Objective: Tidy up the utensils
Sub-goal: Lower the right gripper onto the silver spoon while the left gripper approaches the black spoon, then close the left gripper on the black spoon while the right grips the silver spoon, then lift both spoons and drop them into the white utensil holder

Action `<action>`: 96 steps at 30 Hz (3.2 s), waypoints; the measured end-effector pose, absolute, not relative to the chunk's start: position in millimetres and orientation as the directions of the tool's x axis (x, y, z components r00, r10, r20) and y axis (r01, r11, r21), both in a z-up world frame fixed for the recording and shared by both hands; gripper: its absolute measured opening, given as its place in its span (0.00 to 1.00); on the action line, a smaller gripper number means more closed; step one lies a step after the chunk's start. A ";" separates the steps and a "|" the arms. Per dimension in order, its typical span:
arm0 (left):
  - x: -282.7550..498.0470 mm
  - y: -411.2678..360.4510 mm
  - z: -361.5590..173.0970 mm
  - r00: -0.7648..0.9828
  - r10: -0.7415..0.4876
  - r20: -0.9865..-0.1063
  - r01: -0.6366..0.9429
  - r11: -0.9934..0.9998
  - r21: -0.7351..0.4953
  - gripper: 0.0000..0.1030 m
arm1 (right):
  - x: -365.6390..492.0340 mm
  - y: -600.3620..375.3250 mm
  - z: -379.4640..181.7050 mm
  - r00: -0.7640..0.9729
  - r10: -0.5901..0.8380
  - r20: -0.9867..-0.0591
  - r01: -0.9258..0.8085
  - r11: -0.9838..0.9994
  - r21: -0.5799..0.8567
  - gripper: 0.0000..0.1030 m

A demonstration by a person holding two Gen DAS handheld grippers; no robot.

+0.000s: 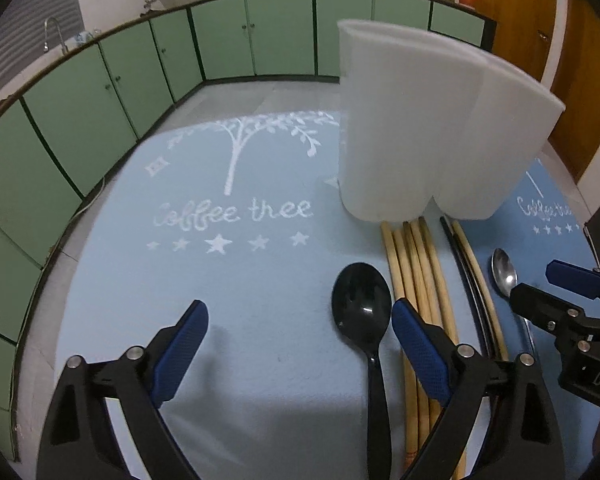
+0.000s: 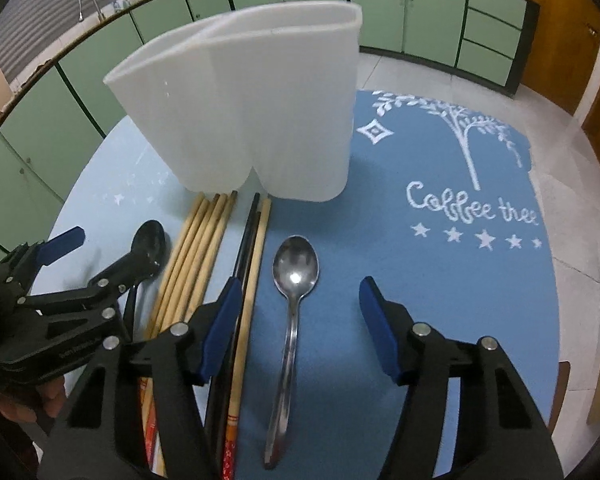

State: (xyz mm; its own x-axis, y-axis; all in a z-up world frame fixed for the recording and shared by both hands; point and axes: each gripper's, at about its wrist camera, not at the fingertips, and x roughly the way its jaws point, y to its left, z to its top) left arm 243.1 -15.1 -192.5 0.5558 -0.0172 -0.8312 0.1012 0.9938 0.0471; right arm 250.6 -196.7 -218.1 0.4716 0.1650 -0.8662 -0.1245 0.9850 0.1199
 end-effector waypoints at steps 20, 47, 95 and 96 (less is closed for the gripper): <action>251.2 -12.5 -204.1 0.543 -0.044 -0.838 0.111 0.994 0.020 0.89 | 271.4 -189.8 -234.9 0.455 0.150 -0.878 -0.132 0.986 0.100 0.50; 264.5 -14.2 -202.0 0.527 -0.069 -0.847 0.103 0.995 -0.017 0.61 | 279.5 -174.5 -242.8 0.459 0.097 -0.883 -0.121 0.992 0.046 0.27; 317.8 -47.9 -22.6 0.947 -0.210 -0.241 0.211 0.977 -0.024 0.33 | 331.6 -233.9 -56.2 0.889 0.264 -0.375 -0.226 0.963 0.144 0.26; 320.4 -47.6 -26.3 0.945 -0.212 -0.248 0.213 0.977 -0.024 0.33 | 337.2 -233.4 -61.4 0.889 0.258 -0.380 -0.220 0.965 0.140 0.26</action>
